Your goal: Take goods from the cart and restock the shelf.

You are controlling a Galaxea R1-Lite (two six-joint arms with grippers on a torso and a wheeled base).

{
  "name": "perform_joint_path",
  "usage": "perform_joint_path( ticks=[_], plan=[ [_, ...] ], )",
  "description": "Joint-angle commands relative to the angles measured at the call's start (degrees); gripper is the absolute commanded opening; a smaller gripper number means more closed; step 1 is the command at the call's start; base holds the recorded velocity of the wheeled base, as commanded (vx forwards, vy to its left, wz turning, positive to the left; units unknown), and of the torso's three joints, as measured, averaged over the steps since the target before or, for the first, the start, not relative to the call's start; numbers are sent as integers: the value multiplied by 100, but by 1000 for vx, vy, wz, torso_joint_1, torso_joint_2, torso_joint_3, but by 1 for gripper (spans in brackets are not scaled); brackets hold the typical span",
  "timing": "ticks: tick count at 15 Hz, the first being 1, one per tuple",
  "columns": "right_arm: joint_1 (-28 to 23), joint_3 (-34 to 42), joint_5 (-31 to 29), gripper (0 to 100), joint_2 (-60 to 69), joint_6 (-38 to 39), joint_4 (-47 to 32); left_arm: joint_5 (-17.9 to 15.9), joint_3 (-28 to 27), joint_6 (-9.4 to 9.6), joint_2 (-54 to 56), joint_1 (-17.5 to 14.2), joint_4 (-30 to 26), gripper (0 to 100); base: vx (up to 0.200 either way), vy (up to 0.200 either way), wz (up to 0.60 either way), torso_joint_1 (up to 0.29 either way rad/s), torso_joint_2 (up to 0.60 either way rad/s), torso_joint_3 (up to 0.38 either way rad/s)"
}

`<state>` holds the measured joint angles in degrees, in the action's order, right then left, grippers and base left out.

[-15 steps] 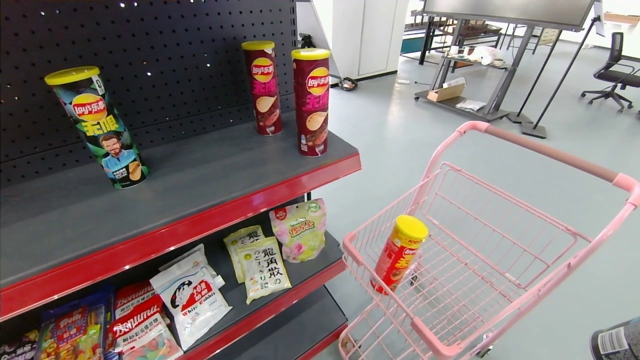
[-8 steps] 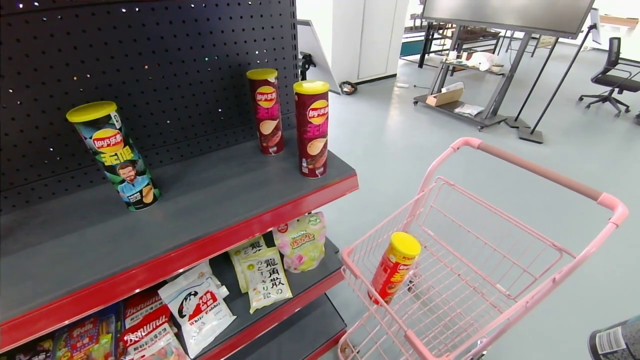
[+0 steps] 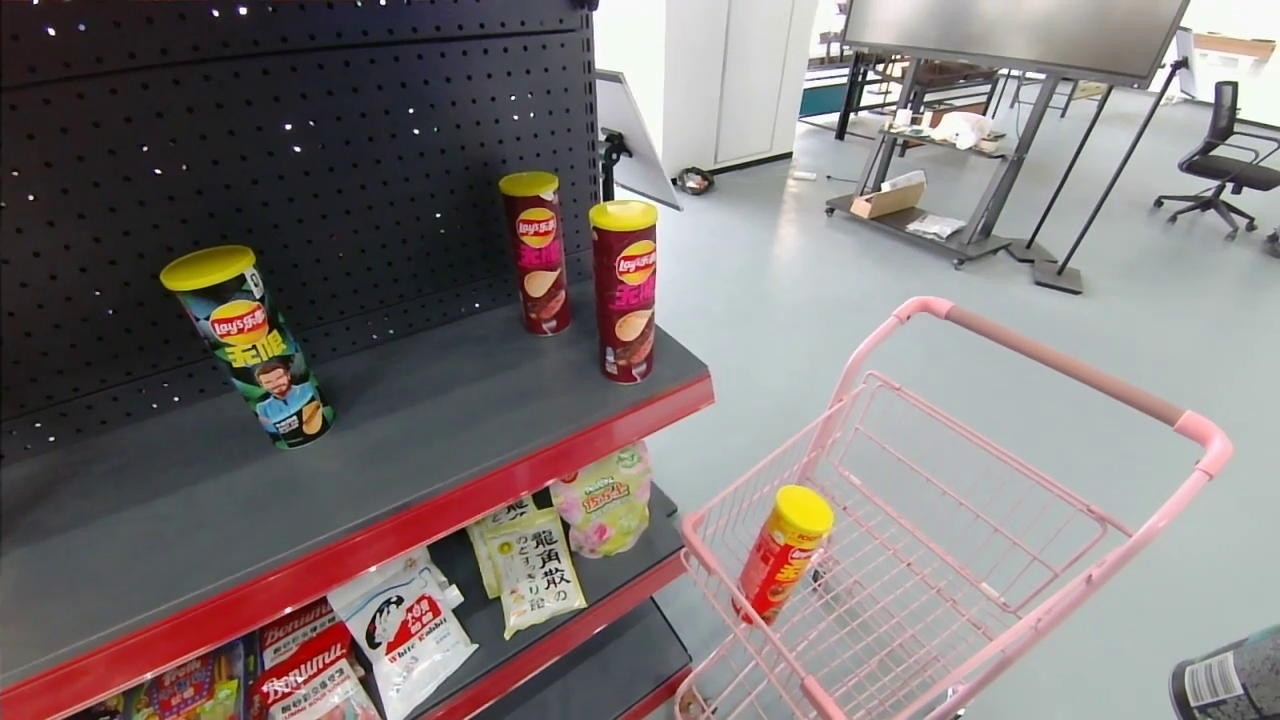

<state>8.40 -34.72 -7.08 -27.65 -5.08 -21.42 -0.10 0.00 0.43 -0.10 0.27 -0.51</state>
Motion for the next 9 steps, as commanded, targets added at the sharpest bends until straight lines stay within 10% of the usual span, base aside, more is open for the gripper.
perform_joint_path(
  ticks=[1,9],
  plan=[
    [4,0,-4,0,-74,-1,15,1,0,1,1,0,-2,100,0,0,0,159,-369,-203],
    [-5,0,-12,0,-601,-1,665,1,0,1,1,0,-2,100,0,0,0,154,-338,-190]
  ],
)
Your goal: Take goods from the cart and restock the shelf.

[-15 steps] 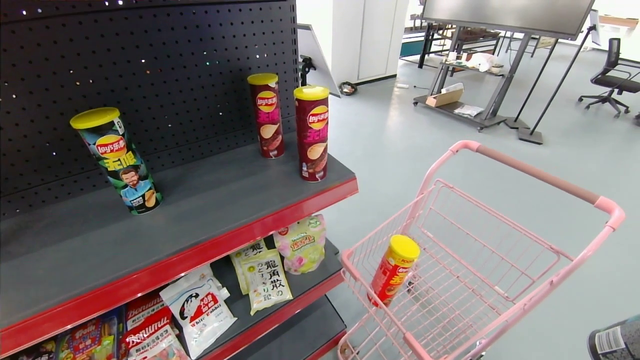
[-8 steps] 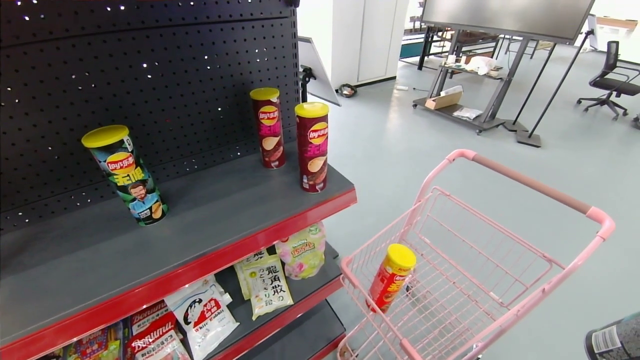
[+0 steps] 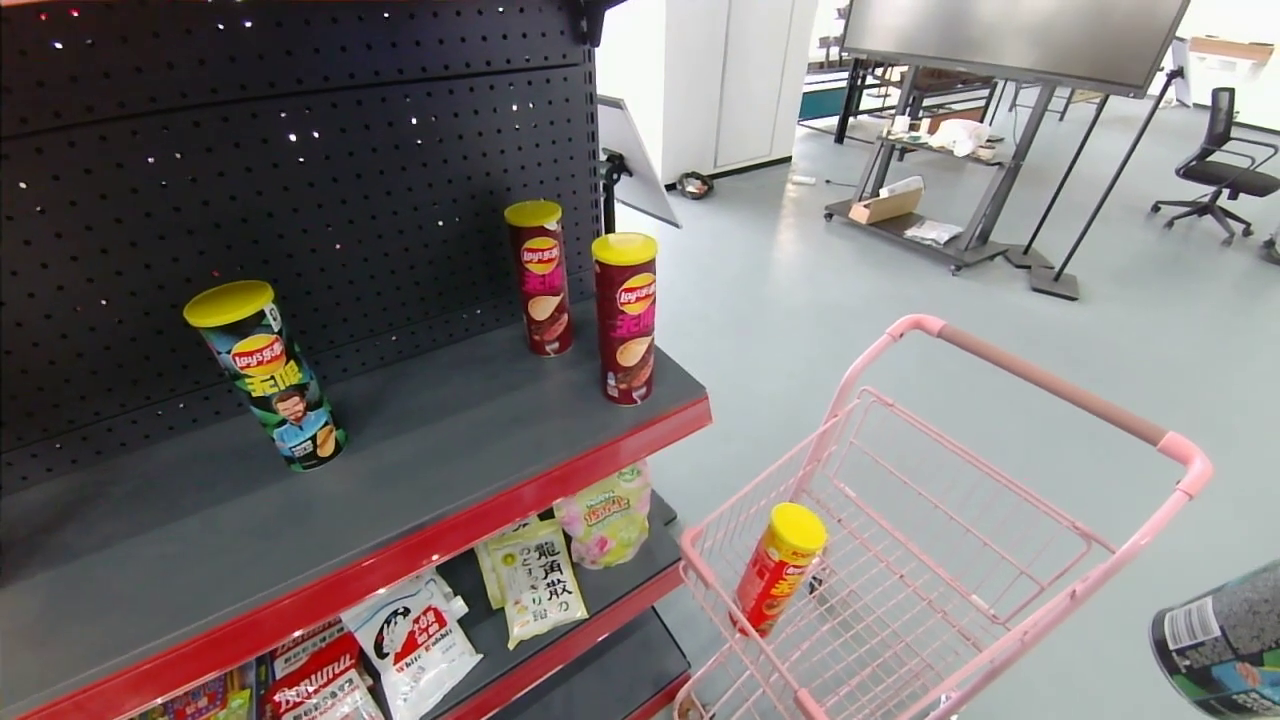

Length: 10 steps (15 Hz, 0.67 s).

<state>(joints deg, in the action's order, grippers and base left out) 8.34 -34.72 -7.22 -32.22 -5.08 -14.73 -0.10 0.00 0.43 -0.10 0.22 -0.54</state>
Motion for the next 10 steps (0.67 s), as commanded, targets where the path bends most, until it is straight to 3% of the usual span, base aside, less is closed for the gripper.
perform_joint_path(
  ticks=[1,5,10],
  plan=[
    [1,0,1,0,-153,-1,-4,1,0,1,1,4,1,100,0,0,0,129,-246,-139],
    [-8,9,10,0,-232,-1,-4,1,0,-8,1,-4,1,100,0,0,0,27,-58,-31],
    [1,106,19,0,-127,-1,-4,1,0,1,1,-4,1,100,0,0,600,3,2,-1]
  ],
)
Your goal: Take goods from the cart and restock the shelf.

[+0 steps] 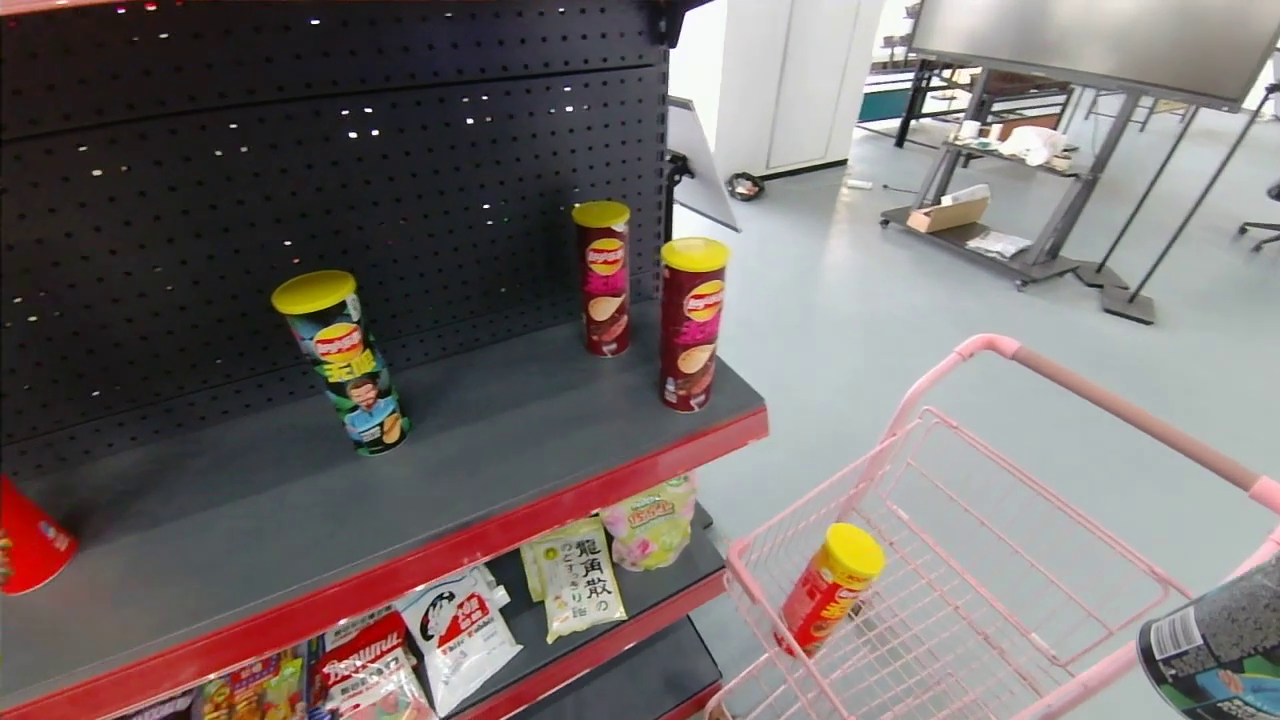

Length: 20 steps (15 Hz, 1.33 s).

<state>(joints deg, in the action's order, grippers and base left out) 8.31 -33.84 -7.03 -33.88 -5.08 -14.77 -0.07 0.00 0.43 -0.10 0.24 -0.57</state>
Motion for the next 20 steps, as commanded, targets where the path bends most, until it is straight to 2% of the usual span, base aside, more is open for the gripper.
perform_joint_path(
  ticks=[1,4,9,11,14,20],
  plan=[
    [4,18,0,0,48,-1,1,-1,-9,1,1,2,5,100,0,0,600,12,7,-2],
    [-5,44,-9,0,101,-1,-17,-1,0,1,1,2,5,100,0,0,600,-2,4,2],
    [4,396,-9,0,1129,7,-61,-1,0,1,1,-7,5,100,0,0,0,0,0,0],
    [4,405,-9,0,1384,7,-140,-1,0,10,1,2,5,100,200,0,0,2,5,0],
    [4,475,-17,0,1524,16,-210,-1,0,10,1,-7,5,100,200,0,0,-4,-2,1],
    [39,651,35,0,1648,-10,-122,-1,-9,1,1,2,5,100,0,0,0,11,2,0]
  ],
)
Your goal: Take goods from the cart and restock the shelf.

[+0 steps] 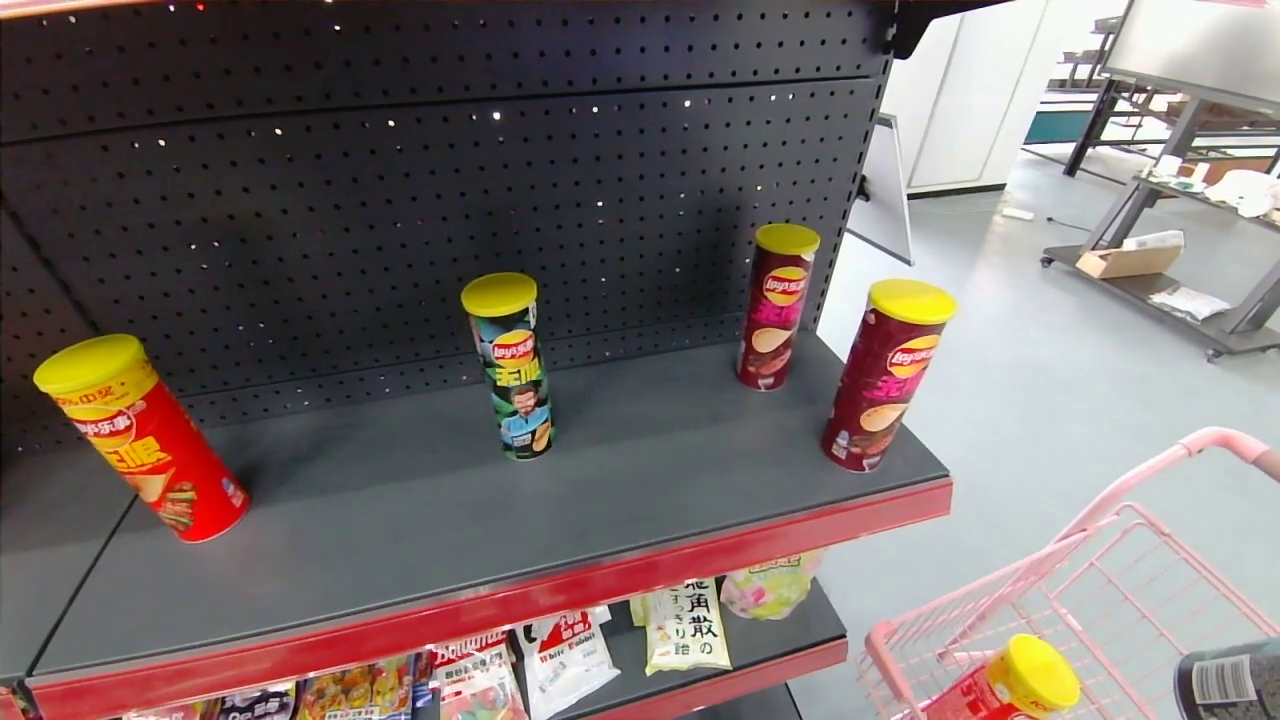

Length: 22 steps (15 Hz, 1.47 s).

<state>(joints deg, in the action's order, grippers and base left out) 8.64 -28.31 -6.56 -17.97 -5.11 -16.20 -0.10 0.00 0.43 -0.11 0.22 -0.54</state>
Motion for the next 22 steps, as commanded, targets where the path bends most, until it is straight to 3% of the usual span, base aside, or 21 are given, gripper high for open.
perform_joint_path(
  ticks=[1,6,7,8,9,10,12,14,15,16,19,22],
  plan=[
    [6,124,-3,0,127,-34,29,-8,-9,1,-42,4,1,100,0,0,0,0,0,0],
    [15,308,-3,0,241,-61,47,-131,-97,28,-279,13,10,100,0,0,0,0,0,0],
    [6,299,-3,0,268,-113,47,-315,-967,-131,-886,48,-87,100,0,0,0,0,0,0],
    [6,273,-38,0,241,-131,47,-474,-2021,-658,-2072,101,-210,100,0,0,0,0,0,0],
    [-12,238,-47,0,180,-131,47,-729,-2742,-834,-2889,189,-219,100,0,0,0,0,0,0],
    [-21,238,-65,0,92,-140,56,-922,-2944,-658,-3469,233,-184,100,0,0,0,0,0,0],
    [-29,255,-47,0,-154,-140,64,-1388,-2830,19,-4463,259,177,100,0,0,0,0,0,0],
    [-3,247,5,0,-233,-140,91,-2416,-2786,247,-5201,330,616,100,0,0,0,0,0,0],
    [6,238,14,0,-251,-104,100,-2671,-2830,274,-5403,330,695,100,0,0,0,0,0,0],
    [6,308,14,0,-269,63,100,-3084,-2979,414,-5913,330,862,100,0,0,0,0,0,0],
    [15,335,23,0,-286,282,100,-3295,-3226,1364,-7363,312,1864,100,0,0,0,0,0,0],
    [15,326,23,0,-312,326,100,-3295,-3516,1469,-8286,338,2673,100,0,0,0,0,0,0]
  ],
)
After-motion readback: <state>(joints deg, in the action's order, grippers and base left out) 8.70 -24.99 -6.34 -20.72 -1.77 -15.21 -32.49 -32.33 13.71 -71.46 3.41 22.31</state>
